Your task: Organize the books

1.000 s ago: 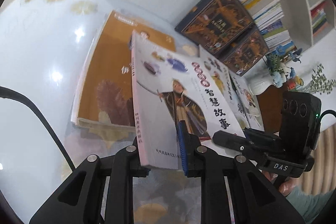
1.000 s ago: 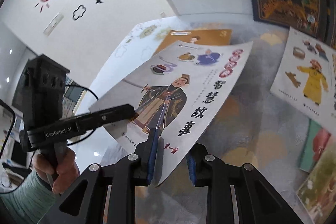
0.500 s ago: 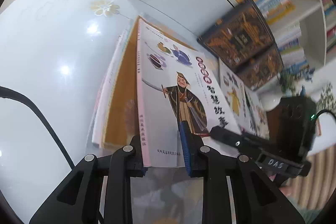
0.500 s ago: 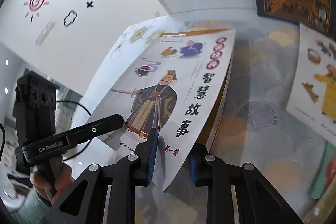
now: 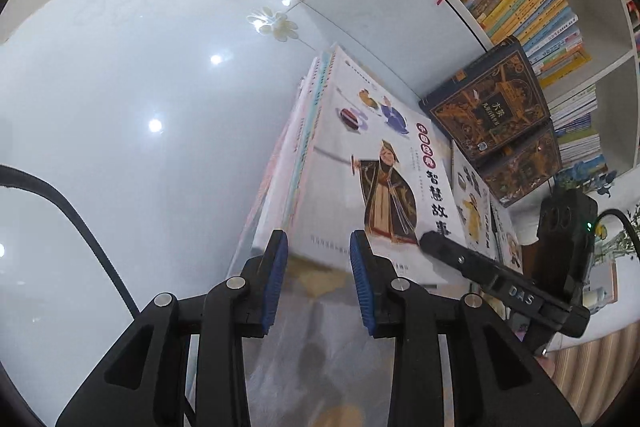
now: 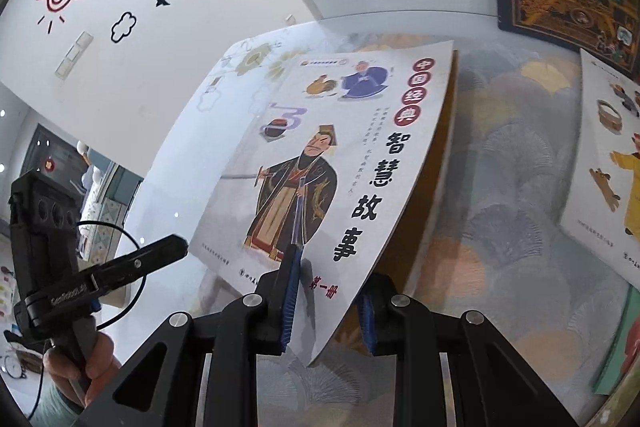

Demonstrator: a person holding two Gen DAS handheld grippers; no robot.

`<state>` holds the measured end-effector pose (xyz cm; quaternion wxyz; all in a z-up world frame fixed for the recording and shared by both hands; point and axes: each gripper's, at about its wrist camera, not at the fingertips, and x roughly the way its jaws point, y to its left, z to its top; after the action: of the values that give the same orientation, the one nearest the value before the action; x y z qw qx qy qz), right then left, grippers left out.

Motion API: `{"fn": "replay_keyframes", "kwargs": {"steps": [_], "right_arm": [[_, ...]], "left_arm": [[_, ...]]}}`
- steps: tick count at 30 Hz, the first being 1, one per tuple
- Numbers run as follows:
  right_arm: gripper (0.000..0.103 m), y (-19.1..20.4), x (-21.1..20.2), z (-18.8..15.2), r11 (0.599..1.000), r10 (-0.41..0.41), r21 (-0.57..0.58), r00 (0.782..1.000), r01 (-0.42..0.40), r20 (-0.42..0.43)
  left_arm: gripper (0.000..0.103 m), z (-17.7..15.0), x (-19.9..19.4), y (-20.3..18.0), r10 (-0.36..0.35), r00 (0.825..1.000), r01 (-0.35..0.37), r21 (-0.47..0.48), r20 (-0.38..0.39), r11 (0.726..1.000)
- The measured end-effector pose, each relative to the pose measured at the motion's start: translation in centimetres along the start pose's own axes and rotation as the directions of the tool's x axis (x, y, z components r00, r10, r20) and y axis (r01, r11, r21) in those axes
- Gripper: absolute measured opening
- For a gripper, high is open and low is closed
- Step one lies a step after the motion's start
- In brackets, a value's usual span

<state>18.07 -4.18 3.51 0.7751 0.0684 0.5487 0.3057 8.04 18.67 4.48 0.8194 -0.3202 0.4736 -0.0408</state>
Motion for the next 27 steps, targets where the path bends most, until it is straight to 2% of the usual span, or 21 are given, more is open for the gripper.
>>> {"fn": "replay_keyframes", "kwargs": {"steps": [3, 6, 15, 20, 27], "right_arm": [[0.028, -0.5, -0.4, -0.6, 1.0, 0.0, 0.014, 1.0, 0.0, -0.015], [0.028, -1.9, -1.7, -1.8, 0.998, 0.008, 0.063, 1.0, -0.007, -0.01], [0.028, -6.3, -9.0, -10.3, 0.988, 0.002, 0.153, 0.999, -0.009, 0.048], [0.028, -10.2, -12.7, -16.0, 0.959, 0.027, 0.279, 0.997, -0.046, 0.073], [0.028, -15.3, -19.3, -21.5, 0.937, 0.006, 0.348, 0.996, -0.038, 0.092]], "left_arm": [[0.029, -1.1, -0.7, -0.4, -0.001, 1.0, 0.001, 0.01, -0.014, 1.0], [0.029, -2.8, -1.3, -1.7, 0.002, 0.999, 0.0, 0.065, -0.034, 0.998], [0.03, -8.3, -0.6, -8.0, -0.036, 0.989, 0.065, 0.203, -0.146, 0.977], [0.03, -11.7, 0.8, -12.8, -0.052, 0.975, 0.11, 0.269, -0.215, 0.957], [0.03, -16.8, 3.3, -19.1, -0.077, 0.956, 0.165, 0.301, -0.284, 0.939]]}}
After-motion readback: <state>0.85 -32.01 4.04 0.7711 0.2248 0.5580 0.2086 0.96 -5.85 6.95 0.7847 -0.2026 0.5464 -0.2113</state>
